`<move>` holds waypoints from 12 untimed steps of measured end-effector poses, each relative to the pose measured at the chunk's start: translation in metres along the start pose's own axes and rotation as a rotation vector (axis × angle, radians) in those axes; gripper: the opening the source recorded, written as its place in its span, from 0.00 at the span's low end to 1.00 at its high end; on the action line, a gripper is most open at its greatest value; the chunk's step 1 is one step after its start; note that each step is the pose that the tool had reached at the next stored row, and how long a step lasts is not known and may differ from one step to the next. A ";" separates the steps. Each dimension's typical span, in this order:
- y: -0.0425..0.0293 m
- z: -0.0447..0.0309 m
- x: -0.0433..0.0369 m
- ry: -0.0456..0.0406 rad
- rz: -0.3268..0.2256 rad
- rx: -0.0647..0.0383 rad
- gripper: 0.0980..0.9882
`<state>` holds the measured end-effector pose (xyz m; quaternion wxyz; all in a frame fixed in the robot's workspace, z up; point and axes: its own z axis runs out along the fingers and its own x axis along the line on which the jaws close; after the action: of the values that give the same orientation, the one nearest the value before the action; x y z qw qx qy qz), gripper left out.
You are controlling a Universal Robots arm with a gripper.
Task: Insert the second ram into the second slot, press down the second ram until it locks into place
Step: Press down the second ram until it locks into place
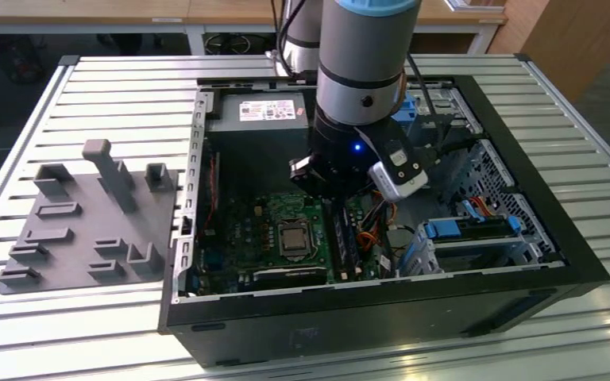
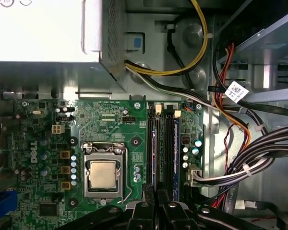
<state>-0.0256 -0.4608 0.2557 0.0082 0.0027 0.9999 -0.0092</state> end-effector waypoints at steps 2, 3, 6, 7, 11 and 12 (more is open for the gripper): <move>0.0000 0.0007 -0.0002 -0.0002 0.000 0.000 0.04; 0.0001 0.0013 -0.0004 -0.0002 0.000 -0.001 0.04; 0.0003 0.0035 -0.0005 -0.0002 0.000 0.000 0.04; 0.0003 0.0042 -0.0005 -0.0001 0.000 0.000 0.04; 0.0004 0.0085 -0.0005 -0.0001 0.000 0.000 0.04; 0.0004 0.0093 -0.0004 -0.0001 0.000 0.000 0.04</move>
<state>-0.0250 -0.4605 0.2464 0.0082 0.0026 0.9999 -0.0092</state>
